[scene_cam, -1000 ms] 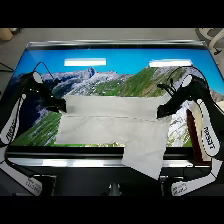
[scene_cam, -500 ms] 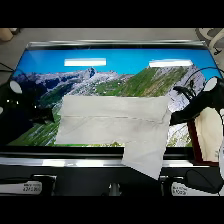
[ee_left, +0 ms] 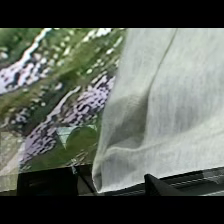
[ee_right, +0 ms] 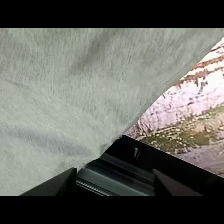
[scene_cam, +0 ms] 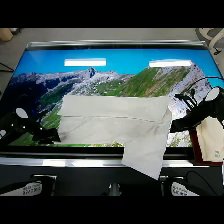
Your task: Fold the shirts.
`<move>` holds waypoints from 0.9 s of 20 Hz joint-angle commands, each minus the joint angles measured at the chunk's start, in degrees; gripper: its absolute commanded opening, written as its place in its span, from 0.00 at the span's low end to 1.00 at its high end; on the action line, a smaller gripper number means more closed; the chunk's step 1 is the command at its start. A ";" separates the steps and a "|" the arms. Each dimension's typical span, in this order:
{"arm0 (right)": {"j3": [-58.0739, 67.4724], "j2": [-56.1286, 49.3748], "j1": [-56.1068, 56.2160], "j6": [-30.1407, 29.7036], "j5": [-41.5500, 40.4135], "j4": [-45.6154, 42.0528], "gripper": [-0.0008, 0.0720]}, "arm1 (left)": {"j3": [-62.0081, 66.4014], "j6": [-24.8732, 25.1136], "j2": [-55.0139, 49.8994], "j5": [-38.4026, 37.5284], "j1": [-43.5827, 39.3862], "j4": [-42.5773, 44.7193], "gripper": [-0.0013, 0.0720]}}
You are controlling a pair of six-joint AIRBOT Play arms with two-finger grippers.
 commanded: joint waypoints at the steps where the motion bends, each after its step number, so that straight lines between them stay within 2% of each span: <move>1: -0.39 0.28 -0.07 -0.02 0.02 -0.44 0.68 | -1.55 0.07 -0.17 3.30 0.02 -2.25 0.69; 2: -0.42 0.28 -0.07 0.00 0.20 -1.51 0.68 | -1.55 -0.50 -0.48 3.69 0.02 -2.25 0.65; 3: -0.55 0.33 -0.07 -0.02 0.57 -2.56 0.69 | -1.55 -1.05 -0.70 4.35 0.02 -2.27 0.54; 4: -1.62 0.87 -0.07 -0.07 0.68 -3.34 0.71 | -1.55 -1.29 -0.83 5.07 0.00 -3.02 0.52; 5: -3.89 2.03 -0.07 -0.04 0.17 -3.50 0.79 | -1.55 -1.29 -0.87 5.64 -0.04 -4.50 0.50; 6: -6.93 3.54 -0.07 -0.04 -1.11 -3.15 0.80 | -1.55 -1.20 -0.85 6.10 -0.20 -5.92 0.31; 8: -14.58 6.86 -0.07 0.02 -4.52 -1.55 0.85 | -1.51 -0.63 -0.85 6.38 -1.11 -6.54 0.20; 9: -18.10 7.89 -0.07 0.00 -5.88 0.00 0.85 | -1.51 0.04 -0.79 6.34 -1.40 -6.54 0.06; 12: -25.14 8.26 -0.07 -0.02 -9.70 3.15 0.84 | -1.49 0.66 -0.57 5.99 -1.40 -6.54 0.06; 13: -26.60 8.26 -0.07 -0.02 -10.71 3.13 0.81 | -1.49 1.27 -0.42 5.46 -1.40 -6.56 0.06; 14: -27.69 8.26 -0.07 0.00 -11.52 3.26 0.73 | -1.49 1.57 -0.15 5.07 -1.40 -6.54 0.06; 18: -31.19 8.24 -0.07 0.02 -15.02 7.06 0.73 | -1.49 1.97 0.92 5.09 -1.40 -6.54 0.06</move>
